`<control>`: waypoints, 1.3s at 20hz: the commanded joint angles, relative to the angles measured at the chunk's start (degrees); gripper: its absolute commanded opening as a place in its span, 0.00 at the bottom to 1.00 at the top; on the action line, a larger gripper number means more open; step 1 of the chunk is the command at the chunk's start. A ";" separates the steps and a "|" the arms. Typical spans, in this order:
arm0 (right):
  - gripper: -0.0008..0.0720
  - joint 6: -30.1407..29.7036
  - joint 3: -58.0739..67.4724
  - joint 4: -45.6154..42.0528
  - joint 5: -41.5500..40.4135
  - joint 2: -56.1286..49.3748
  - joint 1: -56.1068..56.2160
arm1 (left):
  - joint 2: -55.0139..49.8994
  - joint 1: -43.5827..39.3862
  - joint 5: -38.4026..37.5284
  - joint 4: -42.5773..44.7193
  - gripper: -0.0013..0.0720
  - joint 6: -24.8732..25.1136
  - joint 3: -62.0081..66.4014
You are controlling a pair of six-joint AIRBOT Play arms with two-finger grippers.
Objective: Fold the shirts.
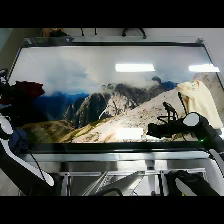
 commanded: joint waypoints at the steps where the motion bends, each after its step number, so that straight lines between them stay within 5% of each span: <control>1: 0.04 0.02 -0.02 0.00 0.11 0.04 0.04 | 8.74 -2.40 1.95 -8.96 0.04 -0.11 1.05; 5: 0.04 0.02 -0.02 0.00 0.09 0.04 0.04 | 23.23 -7.43 -1.51 -19.63 0.04 -0.13 1.01; 10: 0.04 0.02 -0.02 0.00 0.09 0.04 0.04 | 35.45 -20.04 -19.08 -29.57 0.04 -4.35 -8.31; 16: 0.04 -0.02 -0.02 0.04 2.19 0.04 0.04 | 43.69 -40.22 -7.91 -29.09 0.05 -6.03 -35.45; 17: 0.04 -0.92 0.02 0.04 2.58 0.04 0.02 | 43.67 -41.33 -7.32 -29.16 0.23 -6.51 -37.31; 18: 0.04 -1.97 0.31 0.22 3.32 0.04 -0.07 | 43.67 -41.53 -7.48 -29.14 0.81 -7.21 -38.49; 19: 0.05 -2.60 1.05 0.33 3.85 0.04 -0.07 | 43.67 -41.16 -8.20 -29.11 0.98 -10.16 -39.23; 20: 0.08 -3.98 2.40 0.46 4.35 -0.02 -0.07 | 43.69 -40.13 -10.05 -29.09 0.98 -10.93 -39.23; 22: 0.75 -6.56 6.05 0.44 5.11 -0.11 -0.07 | 44.02 -36.65 -15.21 -29.05 0.98 -12.04 -39.12; 26: 0.79 -8.81 9.70 0.59 5.09 -2.54 0.02 | 50.95 -31.65 -20.52 -27.34 0.98 -12.79 -48.22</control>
